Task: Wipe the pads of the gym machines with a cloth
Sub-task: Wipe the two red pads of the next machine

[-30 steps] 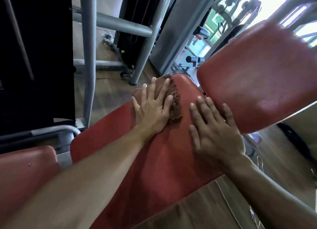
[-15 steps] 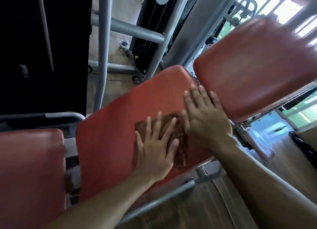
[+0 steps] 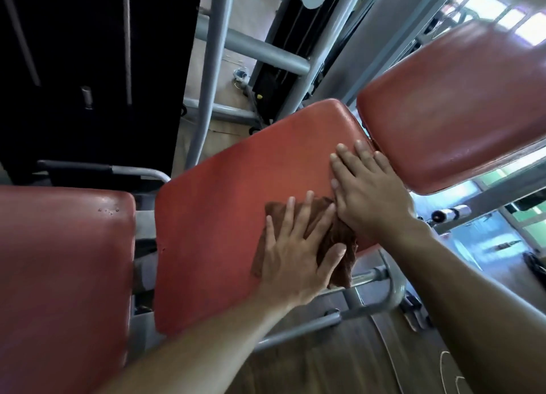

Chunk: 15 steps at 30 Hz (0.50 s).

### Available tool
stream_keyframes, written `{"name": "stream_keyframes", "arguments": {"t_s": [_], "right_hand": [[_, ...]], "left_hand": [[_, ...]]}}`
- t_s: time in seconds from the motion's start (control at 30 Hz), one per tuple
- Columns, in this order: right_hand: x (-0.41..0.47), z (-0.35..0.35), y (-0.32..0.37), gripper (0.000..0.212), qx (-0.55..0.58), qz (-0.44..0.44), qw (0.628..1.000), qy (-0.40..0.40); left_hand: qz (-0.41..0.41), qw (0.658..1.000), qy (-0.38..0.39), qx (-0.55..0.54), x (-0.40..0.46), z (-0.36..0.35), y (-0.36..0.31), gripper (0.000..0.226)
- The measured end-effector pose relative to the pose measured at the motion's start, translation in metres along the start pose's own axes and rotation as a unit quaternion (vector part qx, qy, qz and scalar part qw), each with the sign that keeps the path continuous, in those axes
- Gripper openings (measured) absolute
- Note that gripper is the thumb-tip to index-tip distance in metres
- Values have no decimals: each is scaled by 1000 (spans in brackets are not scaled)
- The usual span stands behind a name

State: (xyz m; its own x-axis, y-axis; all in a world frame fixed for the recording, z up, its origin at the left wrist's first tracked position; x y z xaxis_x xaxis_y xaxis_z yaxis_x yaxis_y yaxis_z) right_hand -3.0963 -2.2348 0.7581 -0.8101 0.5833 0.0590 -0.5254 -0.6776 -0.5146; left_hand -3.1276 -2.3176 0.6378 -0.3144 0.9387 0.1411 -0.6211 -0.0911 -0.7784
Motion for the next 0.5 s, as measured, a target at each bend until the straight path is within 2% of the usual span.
{"name": "stream_keyframes", "arguments": {"t_s": [0.07, 0.17, 0.33, 0.5], "right_hand": [[0, 2, -1, 57, 17, -8, 1000, -9], [6, 4, -2, 56, 46, -36, 998, -4], [10, -9, 19, 55, -27, 8, 999, 42], [29, -15, 20, 57, -43, -2, 997, 59]], "left_hand": [[-5, 1000, 18, -12, 21, 7, 10, 59], [41, 999, 18, -27, 40, 15, 31, 56], [32, 999, 11, -30, 27, 9, 40, 55], [81, 996, 2, -39, 115, 31, 79, 61]]}}
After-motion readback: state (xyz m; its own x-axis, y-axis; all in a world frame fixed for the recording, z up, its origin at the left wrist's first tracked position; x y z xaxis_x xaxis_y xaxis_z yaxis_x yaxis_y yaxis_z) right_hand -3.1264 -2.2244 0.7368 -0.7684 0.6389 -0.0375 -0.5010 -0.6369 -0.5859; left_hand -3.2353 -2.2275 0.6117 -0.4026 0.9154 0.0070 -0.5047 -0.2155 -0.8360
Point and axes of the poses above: each hand's wrist, its own x-axis towards the middle knuckle, its own z-axis out of the back of the hand, y = z × x, the point moved 9 cm from there along x, towards the middle knuckle, and after that the axes turned 11 degrees about z, right-handed, at the moved point
